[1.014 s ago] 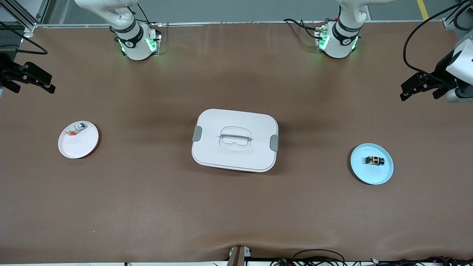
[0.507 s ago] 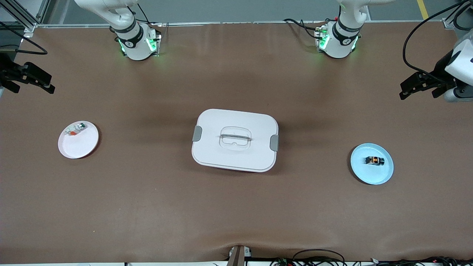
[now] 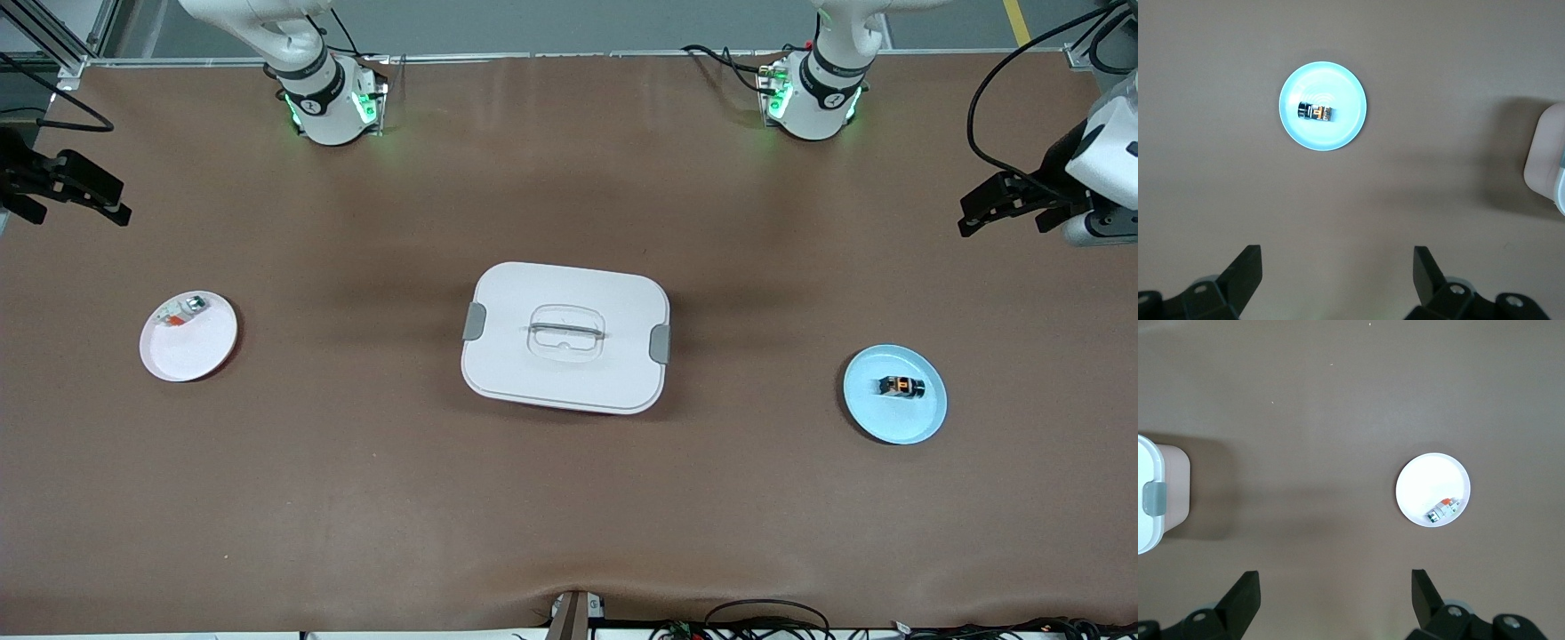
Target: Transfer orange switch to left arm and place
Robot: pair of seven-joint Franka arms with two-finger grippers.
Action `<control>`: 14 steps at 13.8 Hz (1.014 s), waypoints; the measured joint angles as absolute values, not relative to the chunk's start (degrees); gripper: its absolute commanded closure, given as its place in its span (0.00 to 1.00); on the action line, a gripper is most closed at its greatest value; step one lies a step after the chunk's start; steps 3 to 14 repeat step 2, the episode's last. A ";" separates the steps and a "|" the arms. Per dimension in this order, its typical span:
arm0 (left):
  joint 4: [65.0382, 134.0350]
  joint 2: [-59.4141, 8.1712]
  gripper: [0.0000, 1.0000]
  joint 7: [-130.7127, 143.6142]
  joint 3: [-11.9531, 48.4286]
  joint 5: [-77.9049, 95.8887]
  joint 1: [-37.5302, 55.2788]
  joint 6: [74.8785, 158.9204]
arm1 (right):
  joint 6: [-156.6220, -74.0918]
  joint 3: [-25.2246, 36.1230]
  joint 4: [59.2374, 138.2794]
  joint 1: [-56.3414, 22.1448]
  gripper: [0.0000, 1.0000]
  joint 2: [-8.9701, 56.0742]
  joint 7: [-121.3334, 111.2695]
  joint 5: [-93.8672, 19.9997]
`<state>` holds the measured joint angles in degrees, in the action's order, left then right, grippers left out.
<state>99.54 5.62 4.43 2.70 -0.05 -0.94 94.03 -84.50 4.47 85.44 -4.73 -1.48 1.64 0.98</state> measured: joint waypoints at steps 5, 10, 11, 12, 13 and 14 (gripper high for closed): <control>99.54 5.53 0.00 4.42 2.70 -0.05 -0.94 94.02 | -84.45 4.47 85.44 -4.73 0.00 -1.48 1.68 0.98; 99.54 5.53 0.00 4.42 2.70 -0.05 -0.94 94.02 | -84.45 4.47 85.44 -4.73 0.00 -1.48 1.68 0.98; 99.54 5.53 0.00 4.42 2.70 -0.05 -0.94 94.02 | -84.45 4.47 85.44 -4.73 0.00 -1.48 1.68 0.98; 99.54 5.53 0.00 4.42 2.70 -0.05 -0.94 94.02 | -84.45 4.47 85.44 -4.73 0.00 -1.48 1.68 0.98; 99.54 5.53 0.00 4.42 2.70 -0.05 -0.94 94.02 | -84.45 4.47 85.44 -4.73 0.00 -1.48 1.68 0.98; 99.54 5.53 0.00 4.42 2.70 -0.05 -0.94 94.02 | -84.45 4.47 85.44 -4.73 0.00 -1.48 1.68 0.98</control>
